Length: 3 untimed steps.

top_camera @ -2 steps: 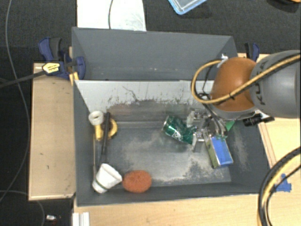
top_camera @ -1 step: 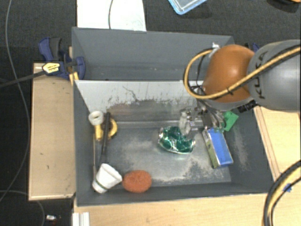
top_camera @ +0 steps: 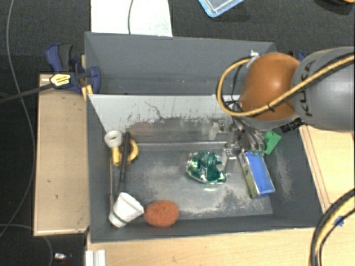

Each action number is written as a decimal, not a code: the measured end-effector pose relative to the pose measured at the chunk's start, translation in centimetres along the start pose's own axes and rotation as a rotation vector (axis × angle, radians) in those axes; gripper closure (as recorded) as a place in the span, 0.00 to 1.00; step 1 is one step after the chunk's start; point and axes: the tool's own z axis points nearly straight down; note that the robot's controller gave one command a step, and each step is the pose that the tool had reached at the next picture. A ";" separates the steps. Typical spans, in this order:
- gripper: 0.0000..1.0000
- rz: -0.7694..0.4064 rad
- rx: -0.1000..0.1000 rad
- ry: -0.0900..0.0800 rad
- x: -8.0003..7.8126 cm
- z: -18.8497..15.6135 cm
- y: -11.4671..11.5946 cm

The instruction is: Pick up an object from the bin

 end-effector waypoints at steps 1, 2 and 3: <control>0.00 0.002 0.000 0.000 0.0 0.0 0.0; 0.00 0.058 0.000 -0.005 0.4 4.3 -0.6; 0.00 0.081 -0.003 -0.003 0.7 6.0 -0.7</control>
Offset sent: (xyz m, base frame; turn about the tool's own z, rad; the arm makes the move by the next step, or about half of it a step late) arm -0.0052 -0.0074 -0.0589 0.0763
